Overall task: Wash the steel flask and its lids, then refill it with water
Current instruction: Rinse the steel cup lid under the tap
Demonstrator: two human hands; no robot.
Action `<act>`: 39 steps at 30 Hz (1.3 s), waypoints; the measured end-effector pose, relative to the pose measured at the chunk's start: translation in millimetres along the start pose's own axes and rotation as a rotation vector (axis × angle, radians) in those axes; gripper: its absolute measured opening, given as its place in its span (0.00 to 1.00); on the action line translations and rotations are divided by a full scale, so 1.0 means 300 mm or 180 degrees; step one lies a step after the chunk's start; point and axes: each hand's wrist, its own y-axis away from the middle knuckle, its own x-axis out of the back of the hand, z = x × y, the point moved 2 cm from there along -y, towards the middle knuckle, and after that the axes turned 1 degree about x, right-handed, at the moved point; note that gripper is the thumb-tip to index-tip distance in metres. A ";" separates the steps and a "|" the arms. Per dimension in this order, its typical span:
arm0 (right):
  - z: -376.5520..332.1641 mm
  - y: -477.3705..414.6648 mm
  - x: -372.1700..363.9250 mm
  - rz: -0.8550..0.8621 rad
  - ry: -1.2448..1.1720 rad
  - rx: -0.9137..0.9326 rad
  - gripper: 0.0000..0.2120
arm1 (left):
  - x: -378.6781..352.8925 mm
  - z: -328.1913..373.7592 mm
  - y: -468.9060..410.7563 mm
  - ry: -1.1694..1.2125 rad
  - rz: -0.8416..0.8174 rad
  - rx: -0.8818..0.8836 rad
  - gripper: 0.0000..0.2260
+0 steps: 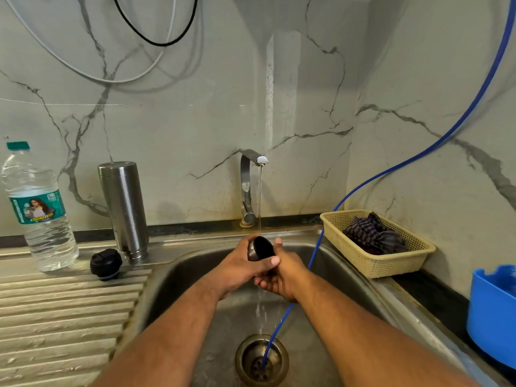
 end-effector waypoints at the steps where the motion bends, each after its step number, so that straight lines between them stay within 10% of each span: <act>1: -0.001 -0.004 0.002 -0.0065 -0.0001 0.0059 0.35 | 0.008 -0.001 0.001 0.0011 0.0068 -0.0025 0.39; 8: 0.006 -0.040 -0.016 0.0011 0.1044 0.0860 0.35 | 0.037 -0.017 0.004 -0.0122 0.0529 -0.0188 0.12; 20: 0.008 -0.061 0.025 0.0587 0.2445 0.1489 0.31 | 0.030 -0.068 -0.001 -0.1205 0.0221 0.0212 0.18; 39: -0.005 -0.037 0.013 0.0505 0.2439 0.1380 0.33 | 0.038 -0.080 -0.002 -0.1389 0.0413 0.0244 0.20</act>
